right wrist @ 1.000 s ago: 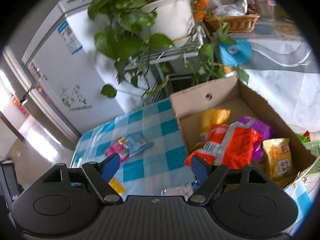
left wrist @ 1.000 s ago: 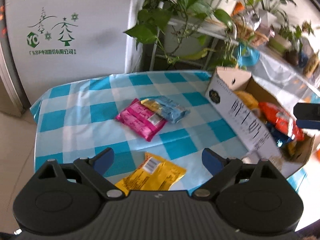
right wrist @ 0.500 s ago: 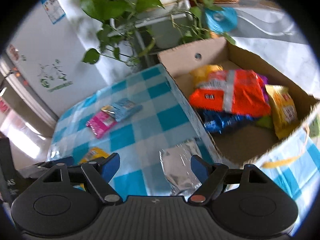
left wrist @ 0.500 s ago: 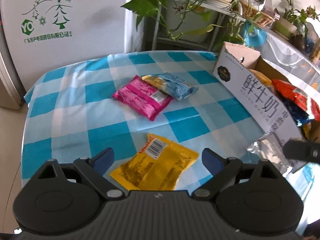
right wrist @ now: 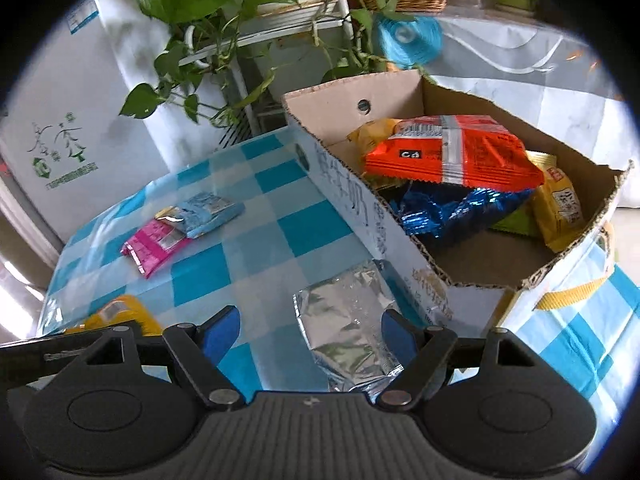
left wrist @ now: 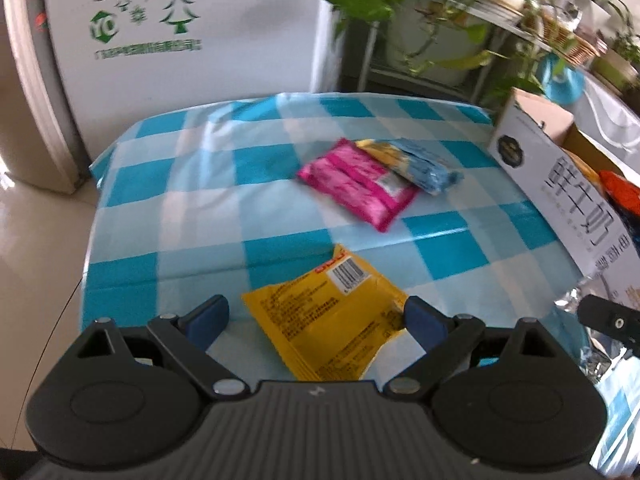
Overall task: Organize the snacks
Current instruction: 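Withdraw both tools from the box back over the table, then grasp the silver foil bag with the right tool while the left lowers over the yellow bag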
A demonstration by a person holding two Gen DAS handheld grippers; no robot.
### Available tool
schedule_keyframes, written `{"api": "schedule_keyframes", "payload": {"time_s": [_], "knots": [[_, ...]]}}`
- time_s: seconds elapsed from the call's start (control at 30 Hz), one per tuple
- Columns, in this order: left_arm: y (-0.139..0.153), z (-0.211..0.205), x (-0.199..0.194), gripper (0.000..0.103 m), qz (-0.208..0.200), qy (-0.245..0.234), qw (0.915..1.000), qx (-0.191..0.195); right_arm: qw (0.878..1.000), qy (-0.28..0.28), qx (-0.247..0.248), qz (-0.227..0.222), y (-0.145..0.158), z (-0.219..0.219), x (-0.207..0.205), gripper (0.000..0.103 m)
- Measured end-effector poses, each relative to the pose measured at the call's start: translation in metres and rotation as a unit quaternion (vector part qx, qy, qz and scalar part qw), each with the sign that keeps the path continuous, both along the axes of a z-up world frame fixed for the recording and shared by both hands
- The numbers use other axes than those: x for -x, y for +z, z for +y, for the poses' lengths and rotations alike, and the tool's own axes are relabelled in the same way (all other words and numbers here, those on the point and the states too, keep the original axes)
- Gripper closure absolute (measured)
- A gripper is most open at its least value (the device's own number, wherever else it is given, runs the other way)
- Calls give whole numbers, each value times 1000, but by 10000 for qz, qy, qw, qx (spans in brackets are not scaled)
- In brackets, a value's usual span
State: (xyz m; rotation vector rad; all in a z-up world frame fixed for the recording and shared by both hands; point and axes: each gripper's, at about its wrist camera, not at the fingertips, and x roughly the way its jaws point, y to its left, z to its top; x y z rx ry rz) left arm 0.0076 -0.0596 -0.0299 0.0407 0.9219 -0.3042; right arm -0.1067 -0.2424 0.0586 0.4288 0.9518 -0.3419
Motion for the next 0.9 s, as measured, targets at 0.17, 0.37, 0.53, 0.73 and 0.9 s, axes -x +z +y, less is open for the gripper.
{"api": "schedule_keyframes", "payload": {"time_s": [0.17, 0.37, 0.53, 0.73, 0.9], "knots": [[0, 10, -3, 9, 46, 152, 9999, 36, 9995, -36, 305, 44, -2, 5, -2, 20], [1, 13, -1, 9, 51, 114, 9999, 46, 9991, 143, 360, 186, -8, 8, -6, 12], [2, 17, -2, 9, 95, 178, 9997, 118, 9985, 460, -282, 38, -1, 10, -5, 13], [3, 19, -1, 9, 91, 142, 9997, 169, 9986, 400, -342, -53, 6, 5, -3, 14], [5, 16, 2, 9, 11, -19, 9997, 241, 9989, 62, -350, 305, -9, -2, -6, 14]]}}
